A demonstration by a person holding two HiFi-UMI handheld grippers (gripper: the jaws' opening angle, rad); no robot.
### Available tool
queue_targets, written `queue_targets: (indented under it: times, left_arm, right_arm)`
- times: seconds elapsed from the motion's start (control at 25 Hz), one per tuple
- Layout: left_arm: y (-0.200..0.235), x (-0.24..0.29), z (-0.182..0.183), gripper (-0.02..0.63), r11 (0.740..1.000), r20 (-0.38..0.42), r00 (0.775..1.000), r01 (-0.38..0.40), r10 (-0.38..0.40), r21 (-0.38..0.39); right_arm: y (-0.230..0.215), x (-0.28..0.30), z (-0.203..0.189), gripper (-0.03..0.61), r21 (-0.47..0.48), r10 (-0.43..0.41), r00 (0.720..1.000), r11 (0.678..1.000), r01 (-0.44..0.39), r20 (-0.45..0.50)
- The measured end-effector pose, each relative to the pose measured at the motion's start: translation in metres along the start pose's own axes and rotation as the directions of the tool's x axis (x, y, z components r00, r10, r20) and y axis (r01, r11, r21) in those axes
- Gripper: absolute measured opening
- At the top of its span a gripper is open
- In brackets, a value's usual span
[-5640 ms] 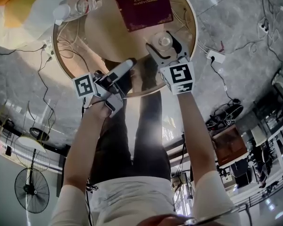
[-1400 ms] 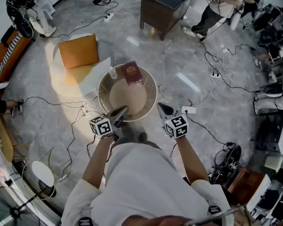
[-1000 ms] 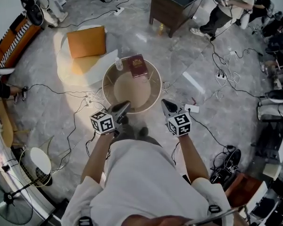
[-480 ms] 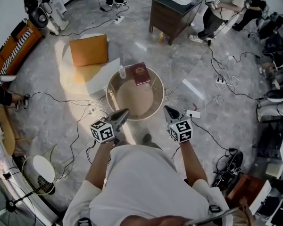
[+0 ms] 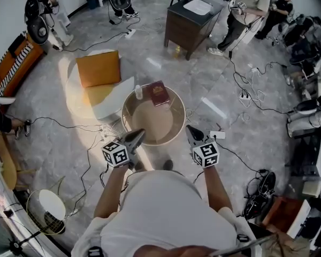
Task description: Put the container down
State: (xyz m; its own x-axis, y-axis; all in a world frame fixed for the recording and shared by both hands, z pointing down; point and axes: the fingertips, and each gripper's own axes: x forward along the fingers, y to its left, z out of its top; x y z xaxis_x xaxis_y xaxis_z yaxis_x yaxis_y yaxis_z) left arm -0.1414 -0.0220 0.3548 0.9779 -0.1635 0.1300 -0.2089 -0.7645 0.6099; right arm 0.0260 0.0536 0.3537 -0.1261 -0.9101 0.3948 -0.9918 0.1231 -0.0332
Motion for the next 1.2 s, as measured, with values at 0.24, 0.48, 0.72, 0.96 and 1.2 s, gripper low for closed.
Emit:
queue_targets:
  times: [0.24, 0.48, 0.72, 0.96, 1.2]
  left_arm:
    - [0.007, -0.007, 0.009, 0.025, 1.0, 0.005, 1.0, 0.001, -0.001, 0.004]
    - [0.012, -0.012, 0.016, 0.025, 1.0, 0.019, 1.0, -0.005, 0.005, 0.0]
    - [0.016, -0.014, 0.018, 0.025, 1.0, 0.024, 1.0, -0.009, 0.009, -0.007]
    - [0.02, -0.01, 0.02, 0.025, 1.0, 0.034, 0.999, -0.009, 0.01, -0.012]
    - [0.018, -0.009, 0.023, 0.025, 1.0, 0.036, 0.999, -0.015, 0.015, -0.013]
  right_arm:
    - [-0.003, -0.002, 0.009, -0.005, -0.006, -0.024, 1.0, 1.0, 0.024, 0.015]
    - [-0.004, -0.003, 0.015, -0.005, -0.006, -0.035, 0.999, 0.999, 0.036, 0.025]
    - [-0.003, -0.002, 0.018, -0.005, -0.004, -0.036, 0.999, 0.999, 0.036, 0.025]
    - [-0.005, 0.002, 0.02, -0.005, -0.001, -0.037, 0.999, 0.999, 0.037, 0.031]
    - [-0.007, -0.002, 0.02, -0.005, -0.001, -0.035, 0.999, 0.999, 0.036, 0.031]
